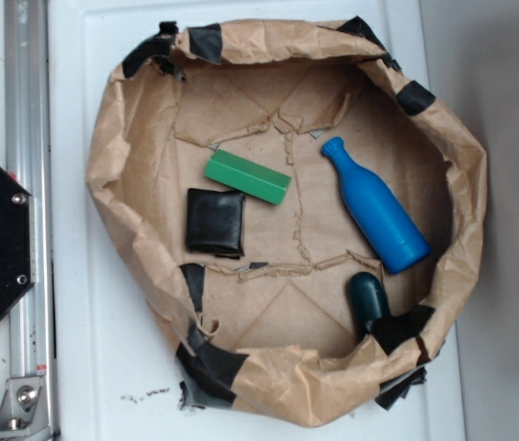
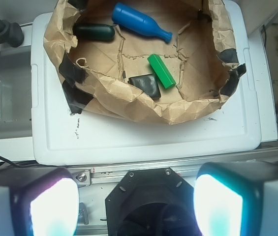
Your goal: Grab the green block.
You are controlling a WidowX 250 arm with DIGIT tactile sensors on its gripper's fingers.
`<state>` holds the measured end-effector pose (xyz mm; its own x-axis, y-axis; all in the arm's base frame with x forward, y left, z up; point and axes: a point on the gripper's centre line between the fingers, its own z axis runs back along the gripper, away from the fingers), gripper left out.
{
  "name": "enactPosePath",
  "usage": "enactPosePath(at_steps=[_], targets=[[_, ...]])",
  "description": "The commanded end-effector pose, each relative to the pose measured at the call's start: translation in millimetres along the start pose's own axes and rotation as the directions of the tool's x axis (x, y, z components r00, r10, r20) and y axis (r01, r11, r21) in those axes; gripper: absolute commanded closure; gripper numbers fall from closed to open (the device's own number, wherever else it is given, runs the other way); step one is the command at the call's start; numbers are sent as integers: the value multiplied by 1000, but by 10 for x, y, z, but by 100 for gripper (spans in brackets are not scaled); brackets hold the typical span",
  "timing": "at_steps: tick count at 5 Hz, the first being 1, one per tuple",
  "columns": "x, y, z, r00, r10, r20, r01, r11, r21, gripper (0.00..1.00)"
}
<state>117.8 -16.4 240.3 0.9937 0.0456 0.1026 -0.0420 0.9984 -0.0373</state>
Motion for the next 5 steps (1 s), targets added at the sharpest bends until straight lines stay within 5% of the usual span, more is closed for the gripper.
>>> enactPosePath(at_steps=[1,3,5], targets=[[0,0,0,1000,0,0,0,1000,0,0],[366,383,-530,1000,-13,22,13,1000,27,0],[901,478,-1122,991,-63,117,68,997,-43,0]])
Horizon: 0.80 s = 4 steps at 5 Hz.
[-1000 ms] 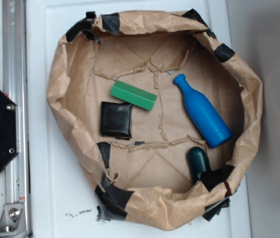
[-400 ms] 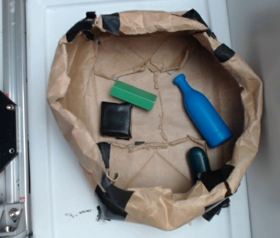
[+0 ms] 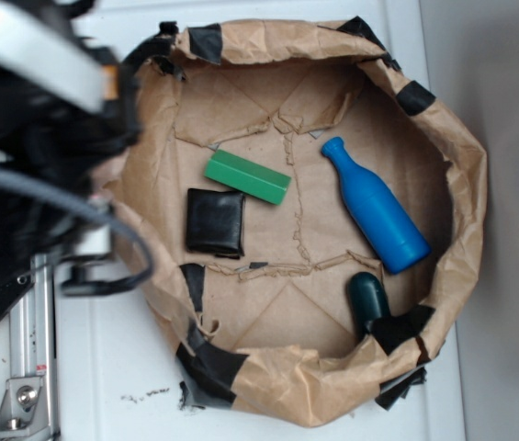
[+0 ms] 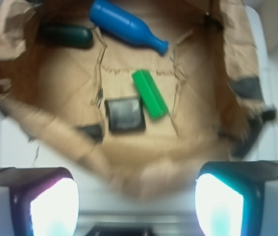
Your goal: Grab the green block.
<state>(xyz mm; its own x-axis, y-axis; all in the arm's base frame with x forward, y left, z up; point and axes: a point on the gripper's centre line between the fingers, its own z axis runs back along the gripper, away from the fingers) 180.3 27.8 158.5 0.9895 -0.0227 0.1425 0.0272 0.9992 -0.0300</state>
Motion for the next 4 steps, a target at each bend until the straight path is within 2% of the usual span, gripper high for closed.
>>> enactPosePath(at_steps=[1,2,3,4], targets=[[556,62,-474,999,16,36,-14,999,-49,0],[633,109,-677,999,38,-24,-39,998,-56,0],[636,69,-1066,996,3,-94,-1,1000,16,0],[606,68,-1317,994,-24,-106,28,999,35,0]])
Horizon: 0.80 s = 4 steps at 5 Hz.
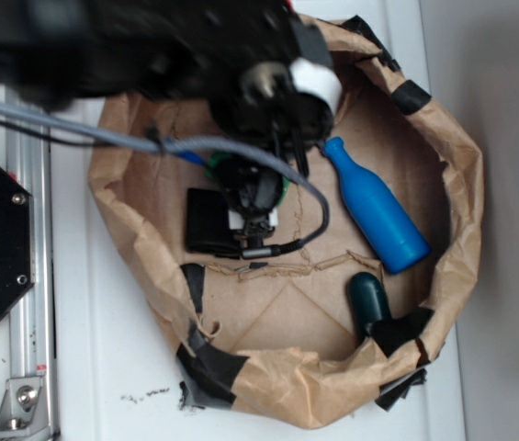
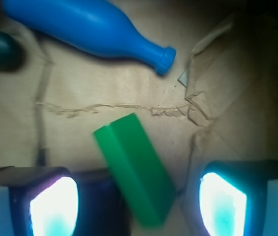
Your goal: Grab the green block.
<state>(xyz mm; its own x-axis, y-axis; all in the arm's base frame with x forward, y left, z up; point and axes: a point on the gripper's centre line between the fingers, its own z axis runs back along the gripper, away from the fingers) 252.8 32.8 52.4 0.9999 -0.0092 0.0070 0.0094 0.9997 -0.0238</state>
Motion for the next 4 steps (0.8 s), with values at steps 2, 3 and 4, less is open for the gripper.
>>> enactPosePath(at_steps=[2,3,4], targets=[[8,-73,-213,998,-57,27,55,997,53,0],[-65,-49,-235,998,-41,36,38,996,80,0],[-50,-6,-342,1000,-30,7,29,994,102,0]])
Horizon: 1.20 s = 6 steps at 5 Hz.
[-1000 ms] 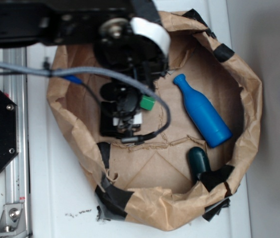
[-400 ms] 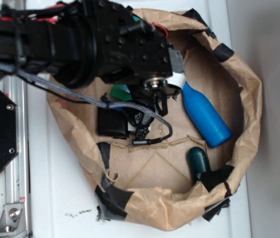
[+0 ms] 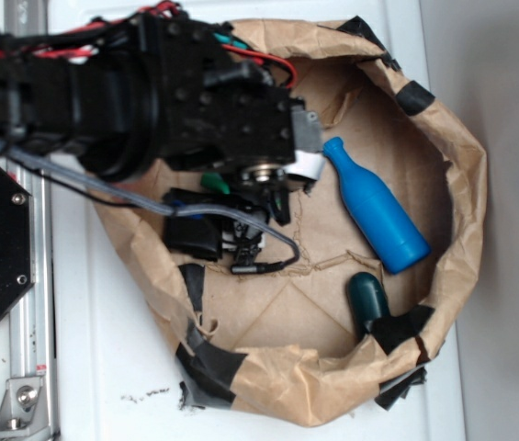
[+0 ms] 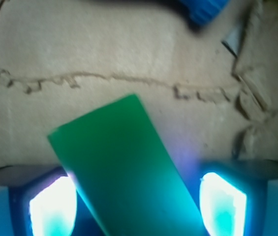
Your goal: Grab the green block.
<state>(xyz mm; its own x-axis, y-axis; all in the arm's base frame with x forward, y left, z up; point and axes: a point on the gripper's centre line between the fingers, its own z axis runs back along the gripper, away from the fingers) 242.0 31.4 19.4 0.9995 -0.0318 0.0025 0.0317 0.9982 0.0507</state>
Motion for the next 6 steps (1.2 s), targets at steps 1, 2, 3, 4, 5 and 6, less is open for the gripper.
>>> enactPosePath(at_steps=[1,2,3,4,5,6], targets=[[54,89,-77,1000,16,16,-16,1000,25,100],[35,123,-39,999,13,30,-14,1000,28,100],[36,134,97,999,14,51,-17,999,50,100],[71,145,279,997,2,80,-6,999,49,100],[117,177,553,994,2,111,-4,1000,25,100],[233,128,992,995,-8,104,8,1000,7,100]])
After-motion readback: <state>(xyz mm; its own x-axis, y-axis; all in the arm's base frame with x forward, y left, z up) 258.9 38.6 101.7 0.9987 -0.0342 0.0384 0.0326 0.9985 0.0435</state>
